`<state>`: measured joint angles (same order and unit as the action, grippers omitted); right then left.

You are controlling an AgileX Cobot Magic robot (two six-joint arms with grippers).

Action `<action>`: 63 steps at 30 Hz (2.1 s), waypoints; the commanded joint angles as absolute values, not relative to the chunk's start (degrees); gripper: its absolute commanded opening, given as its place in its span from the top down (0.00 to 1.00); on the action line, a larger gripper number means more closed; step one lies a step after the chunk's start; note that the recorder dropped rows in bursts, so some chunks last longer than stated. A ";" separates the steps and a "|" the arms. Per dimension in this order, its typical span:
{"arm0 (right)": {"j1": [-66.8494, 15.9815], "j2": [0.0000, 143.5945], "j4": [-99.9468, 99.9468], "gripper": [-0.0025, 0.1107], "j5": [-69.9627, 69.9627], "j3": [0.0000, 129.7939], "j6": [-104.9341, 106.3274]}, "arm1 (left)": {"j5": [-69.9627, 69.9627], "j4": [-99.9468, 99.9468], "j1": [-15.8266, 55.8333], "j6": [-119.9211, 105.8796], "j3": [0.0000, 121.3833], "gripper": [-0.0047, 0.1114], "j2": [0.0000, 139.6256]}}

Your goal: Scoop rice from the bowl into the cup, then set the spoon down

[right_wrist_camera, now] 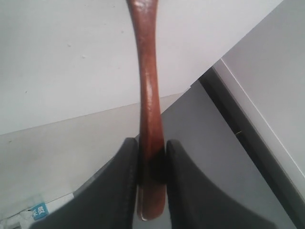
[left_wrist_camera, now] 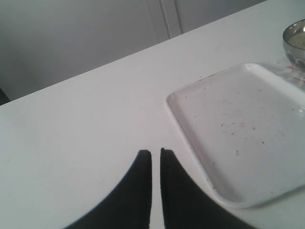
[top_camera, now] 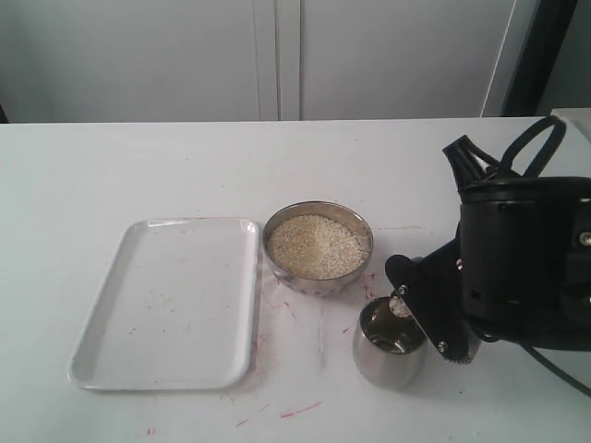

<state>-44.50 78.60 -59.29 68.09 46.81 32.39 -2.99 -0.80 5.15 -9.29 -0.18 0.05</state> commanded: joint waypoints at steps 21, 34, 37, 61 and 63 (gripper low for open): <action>-47.61 78.79 -61.28 0.98 69.96 46.83 31.20 | -2.62 -0.51 5.31 -9.38 0.00 0.84 0.00; -47.61 79.48 -60.75 0.98 69.96 46.83 30.81 | -2.62 -0.51 5.31 -9.38 0.00 0.84 0.00; -47.61 79.48 -61.65 0.98 69.96 46.83 29.72 | -2.62 -0.51 5.31 -9.38 0.00 0.84 0.00; -47.61 79.36 -60.49 0.98 69.96 46.72 29.53 | -2.62 -0.51 5.31 -9.38 0.00 0.84 0.00; -47.61 79.36 -61.59 0.98 69.96 46.72 29.35 | -2.62 -0.51 5.31 -9.38 0.00 0.84 0.00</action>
<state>-47.47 79.31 -59.45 69.67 46.81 29.48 -2.99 -0.80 5.15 -9.29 -0.18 0.05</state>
